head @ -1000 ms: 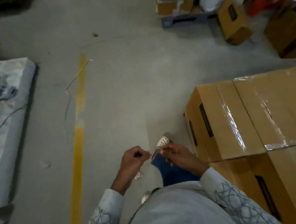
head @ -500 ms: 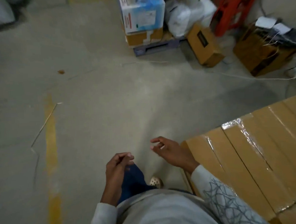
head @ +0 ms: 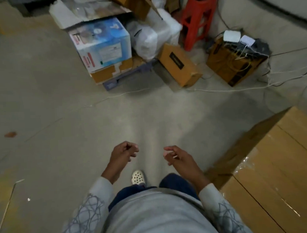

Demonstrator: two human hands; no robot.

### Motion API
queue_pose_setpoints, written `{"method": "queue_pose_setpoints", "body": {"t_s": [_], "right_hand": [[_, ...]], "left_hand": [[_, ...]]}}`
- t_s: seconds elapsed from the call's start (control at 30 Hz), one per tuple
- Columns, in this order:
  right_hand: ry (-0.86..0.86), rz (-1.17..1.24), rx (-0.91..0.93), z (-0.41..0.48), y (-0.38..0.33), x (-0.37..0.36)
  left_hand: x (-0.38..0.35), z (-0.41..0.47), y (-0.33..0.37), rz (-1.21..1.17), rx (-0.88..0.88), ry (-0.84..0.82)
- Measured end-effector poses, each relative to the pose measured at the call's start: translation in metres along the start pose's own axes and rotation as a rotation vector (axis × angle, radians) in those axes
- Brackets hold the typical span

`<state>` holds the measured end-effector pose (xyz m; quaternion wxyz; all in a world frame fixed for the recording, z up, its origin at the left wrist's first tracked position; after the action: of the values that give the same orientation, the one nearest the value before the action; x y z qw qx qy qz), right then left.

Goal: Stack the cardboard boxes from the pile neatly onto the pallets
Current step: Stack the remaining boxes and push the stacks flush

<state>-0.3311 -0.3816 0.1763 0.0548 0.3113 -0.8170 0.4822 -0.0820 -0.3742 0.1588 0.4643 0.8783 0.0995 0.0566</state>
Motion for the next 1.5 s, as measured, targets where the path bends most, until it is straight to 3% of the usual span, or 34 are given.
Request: {"method": "queue_pose_setpoints", "body": {"t_s": [0.17, 0.37, 0.47, 0.53, 0.7, 0.83, 1.07, 1.17, 1.4, 1.5], "right_hand": [[0.053, 0.087, -0.082, 0.077, -0.042, 0.029], [0.068, 0.137, -0.166, 0.196, -0.072, 0.058], [-0.022, 0.134, -0.162, 0.27, -0.093, 0.084], [-0.062, 0.126, -0.173, 0.328, -0.121, 0.117], [0.125, 0.038, -0.08, 0.439, -0.184, 0.213], [0.11, -0.028, -0.051, 0.507, -0.219, 0.269], [-0.015, -0.11, -0.113, 0.634, -0.216, 0.325], [-0.037, -0.133, -0.145, 0.697, -0.211, 0.367], [0.315, -0.271, -0.307, 0.806, -0.239, 0.524], [0.349, -0.138, -0.324, 0.849, -0.235, 0.566]], "left_hand": [[-0.034, 0.101, 0.104, 0.122, -0.093, -0.2], [-0.068, 0.213, 0.148, 0.093, -0.033, -0.206], [-0.077, 0.262, 0.171, 0.099, 0.031, -0.212], [-0.078, 0.301, 0.198, 0.087, 0.056, -0.175], [-0.086, 0.391, 0.263, -0.02, 0.052, -0.031], [-0.121, 0.458, 0.31, -0.083, 0.069, 0.016], [-0.243, 0.606, 0.353, 0.189, 0.193, -0.352], [-0.292, 0.688, 0.385, 0.436, 0.158, -0.542], [-0.413, 0.856, 0.505, 0.65, 0.039, -0.591], [-0.462, 0.919, 0.529, 0.645, 0.097, -0.644]]}}
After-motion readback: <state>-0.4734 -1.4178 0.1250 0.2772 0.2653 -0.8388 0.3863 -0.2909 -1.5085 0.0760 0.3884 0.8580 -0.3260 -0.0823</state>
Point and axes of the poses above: each hand's wrist, its own z-axis towards the middle knuckle, its own x-axis out of the back of the hand, y = z × x, the point moved 3 cm from there along z, towards the middle knuckle, and after that the axes turned 9 degrees about -z, right-handed, at the moved point
